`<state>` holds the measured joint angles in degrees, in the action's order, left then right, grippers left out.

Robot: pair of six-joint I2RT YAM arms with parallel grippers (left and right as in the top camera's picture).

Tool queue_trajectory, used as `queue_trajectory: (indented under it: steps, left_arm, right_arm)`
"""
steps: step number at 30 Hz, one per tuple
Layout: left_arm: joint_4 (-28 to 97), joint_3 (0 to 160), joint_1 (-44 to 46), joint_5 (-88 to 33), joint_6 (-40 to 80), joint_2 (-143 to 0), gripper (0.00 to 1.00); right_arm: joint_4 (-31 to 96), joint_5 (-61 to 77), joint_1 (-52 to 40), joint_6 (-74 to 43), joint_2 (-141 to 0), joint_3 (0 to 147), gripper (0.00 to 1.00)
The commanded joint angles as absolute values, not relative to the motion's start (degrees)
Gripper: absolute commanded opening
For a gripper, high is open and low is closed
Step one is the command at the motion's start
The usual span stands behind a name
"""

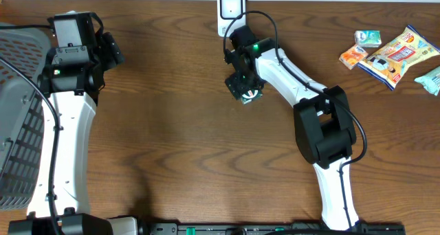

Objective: Scan the item barcode
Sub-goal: 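Lift the Zam-Buk tin with the right gripper toward the white scanner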

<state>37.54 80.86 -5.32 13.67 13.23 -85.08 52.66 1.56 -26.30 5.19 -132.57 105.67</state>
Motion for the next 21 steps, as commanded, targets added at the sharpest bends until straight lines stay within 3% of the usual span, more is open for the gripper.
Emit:
queue_trajectory:
  steps: [1,13,16,19,21]
  left_arm:
    - [37.7,81.3,-5.6,14.2,12.5,-85.4,0.97]
    - [37.7,81.3,-5.6,14.2,12.5,-85.4,0.98]
    - [37.7,81.3,-5.6,14.2,12.5,-85.4,0.98]
    - [37.7,81.3,-5.6,14.2,12.5,-85.4,0.98]
    - [37.7,81.3,-5.6,14.2,12.5,-85.4,0.98]
  right_arm:
    - [52.4,1.7,-26.0,3.9,-131.5,105.3,0.79]
    - [49.4,1.7,-25.8,3.9,-131.5,102.4,0.78]
    - [48.7,1.7,-25.8,3.8,-131.5,102.2,0.74]
    - [47.4,1.7,-25.8,2.5,-131.5,102.3,0.58]
    - [46.9,1.7,-25.8,1.0,-131.5,102.3,0.54]
